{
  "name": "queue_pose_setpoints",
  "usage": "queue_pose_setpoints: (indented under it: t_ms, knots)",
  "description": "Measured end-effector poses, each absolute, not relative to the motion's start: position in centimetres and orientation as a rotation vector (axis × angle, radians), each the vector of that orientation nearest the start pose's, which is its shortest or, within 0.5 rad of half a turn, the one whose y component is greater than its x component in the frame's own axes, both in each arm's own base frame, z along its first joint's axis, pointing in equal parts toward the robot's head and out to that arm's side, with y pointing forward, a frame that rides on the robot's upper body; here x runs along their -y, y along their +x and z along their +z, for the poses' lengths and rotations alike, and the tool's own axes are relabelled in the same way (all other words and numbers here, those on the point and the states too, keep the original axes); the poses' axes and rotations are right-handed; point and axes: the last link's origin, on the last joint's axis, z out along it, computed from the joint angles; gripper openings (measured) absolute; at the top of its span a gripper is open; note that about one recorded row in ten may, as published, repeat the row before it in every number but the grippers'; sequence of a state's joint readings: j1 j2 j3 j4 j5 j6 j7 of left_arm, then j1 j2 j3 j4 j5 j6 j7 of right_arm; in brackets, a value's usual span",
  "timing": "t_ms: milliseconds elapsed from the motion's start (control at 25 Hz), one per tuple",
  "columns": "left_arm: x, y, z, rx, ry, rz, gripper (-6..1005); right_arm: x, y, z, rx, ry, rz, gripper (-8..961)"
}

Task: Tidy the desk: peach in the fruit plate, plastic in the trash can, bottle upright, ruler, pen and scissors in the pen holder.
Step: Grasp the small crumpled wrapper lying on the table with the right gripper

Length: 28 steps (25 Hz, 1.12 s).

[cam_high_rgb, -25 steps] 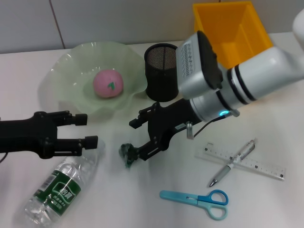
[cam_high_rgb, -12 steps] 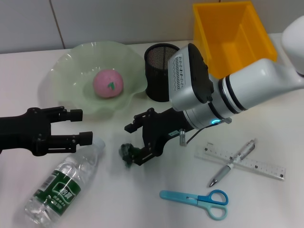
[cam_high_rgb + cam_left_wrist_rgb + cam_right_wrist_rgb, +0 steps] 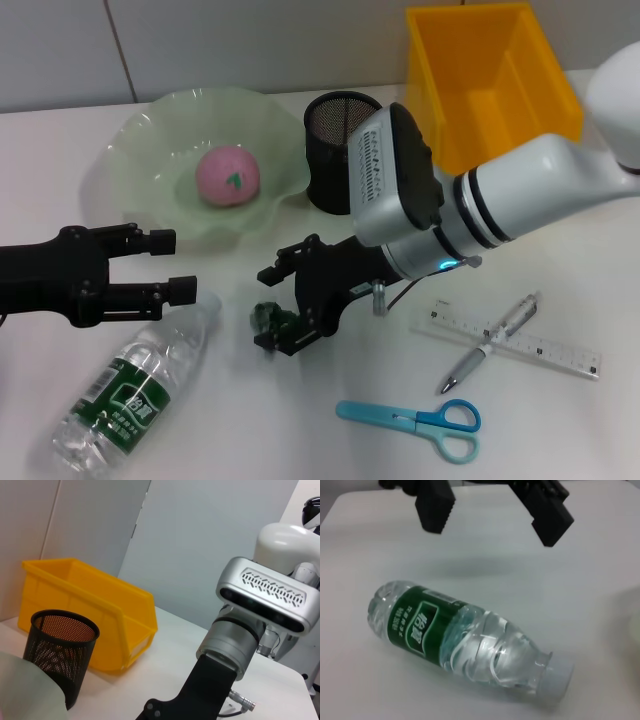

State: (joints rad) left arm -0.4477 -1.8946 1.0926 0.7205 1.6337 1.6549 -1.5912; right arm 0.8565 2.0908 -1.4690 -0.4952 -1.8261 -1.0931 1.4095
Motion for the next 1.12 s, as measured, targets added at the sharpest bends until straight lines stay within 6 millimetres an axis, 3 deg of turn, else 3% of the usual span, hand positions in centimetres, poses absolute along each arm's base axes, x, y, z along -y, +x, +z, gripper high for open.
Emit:
queue_pose_setpoints:
  t_ms: [1040, 1120]
  knots:
    - [-31.89, -25.53, 4.43, 0.705, -2.857, -0.764, 829, -36.97, 17.39, -12.00, -0.069, -3.041, 0.073, 758]
    - [-31.92, -25.52, 4.43, 0.704, -2.857, -0.764, 830, -36.92, 17.33, -12.05, -0.071, -3.041, 0.086, 662]
